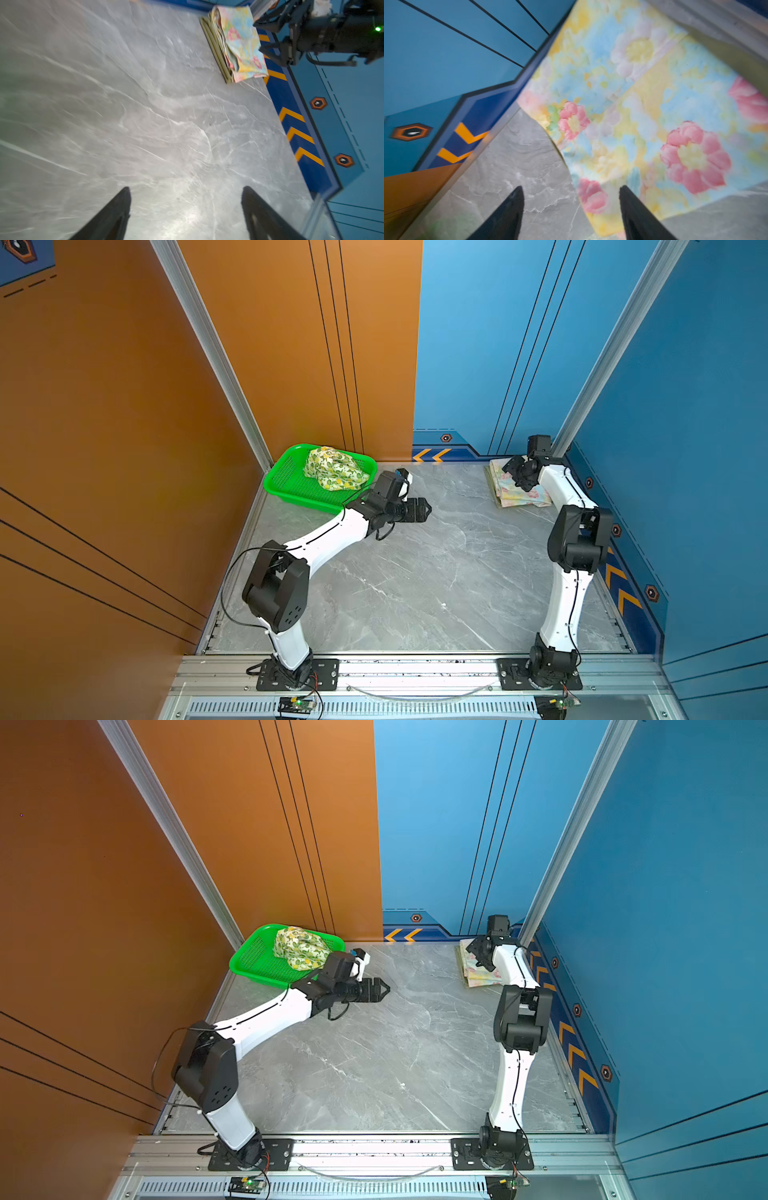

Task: Fold and stack the skirts
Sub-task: 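Open the right gripper over the stack while the left gripper moves toward the green basket, then grasp the lemon-print skirt in the green basket with the left gripper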

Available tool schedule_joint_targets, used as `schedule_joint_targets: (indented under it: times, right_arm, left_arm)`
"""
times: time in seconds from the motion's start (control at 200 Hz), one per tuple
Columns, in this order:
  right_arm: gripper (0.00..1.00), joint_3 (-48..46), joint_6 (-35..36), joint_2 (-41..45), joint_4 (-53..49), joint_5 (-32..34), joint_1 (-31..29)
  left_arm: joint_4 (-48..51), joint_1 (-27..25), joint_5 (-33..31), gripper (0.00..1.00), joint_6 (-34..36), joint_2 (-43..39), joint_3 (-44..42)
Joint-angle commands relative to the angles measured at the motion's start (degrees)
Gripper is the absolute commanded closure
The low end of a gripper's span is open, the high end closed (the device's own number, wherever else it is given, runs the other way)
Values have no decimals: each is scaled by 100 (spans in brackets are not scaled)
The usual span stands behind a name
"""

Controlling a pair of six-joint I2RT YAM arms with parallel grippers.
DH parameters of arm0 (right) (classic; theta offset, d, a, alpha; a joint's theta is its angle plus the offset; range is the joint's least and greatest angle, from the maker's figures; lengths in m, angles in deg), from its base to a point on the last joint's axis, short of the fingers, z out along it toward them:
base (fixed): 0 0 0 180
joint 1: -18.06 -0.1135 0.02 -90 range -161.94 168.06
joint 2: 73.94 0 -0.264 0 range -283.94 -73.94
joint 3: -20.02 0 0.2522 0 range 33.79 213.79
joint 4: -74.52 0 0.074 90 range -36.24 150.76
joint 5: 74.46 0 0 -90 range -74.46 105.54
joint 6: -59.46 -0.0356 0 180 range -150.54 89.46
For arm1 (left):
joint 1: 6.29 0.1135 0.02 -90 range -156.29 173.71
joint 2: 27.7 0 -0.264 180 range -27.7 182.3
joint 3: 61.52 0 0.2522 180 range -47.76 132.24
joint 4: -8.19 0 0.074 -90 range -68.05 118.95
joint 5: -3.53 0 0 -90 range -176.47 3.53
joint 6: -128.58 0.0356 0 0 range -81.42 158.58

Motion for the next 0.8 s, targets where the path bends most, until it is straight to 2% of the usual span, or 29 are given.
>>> schedule_joint_targets:
  times: [0.0, 0.115, 0.225, 0.36, 0.431, 0.556, 0.636, 0.771, 0.796]
  right_arm:
    - [16, -476, 830, 1127, 386, 453, -544]
    - [7, -1494, 1326, 2037, 858, 488, -1070]
    - [3, -2368, 1631, 2739, 1273, 456, -1533]
    - [2, -3973, 975, 3451, 2688, 79, -2025]
    - [1, -4547, 835, 3622, 3248, 265, -2491]
    - [1, -4745, 963, 3551, 3391, 781, -3153]
    - [2, -4772, 942, 3515, 3388, 801, -3301]
    - [3, -4675, 979, 3523, 3240, 818, -3380]
    - [4, -4651, 996, 3528, 3204, 813, -3381]
  left_arm:
    - [1232, 428, -1606, 2, 175, -259, 395]
    - [1474, 1078, -2329, 2, -148, -268, 523]
    - [1505, 1600, -2796, 2, -206, 0, 793]
    - [1501, 2159, -2916, 2, -229, 835, 1468]
    - [1467, 2357, -2907, 2, -237, 1415, 1944]
    - [1237, 2606, -2771, 2, -358, 2494, 2876]
    - [1103, 2739, -2750, 2, -645, 3129, 3498]
    - [615, 2963, -2300, 0, -1400, 3909, 4101]
    - [402, 2991, -2177, 4, -1493, 4000, 4113]
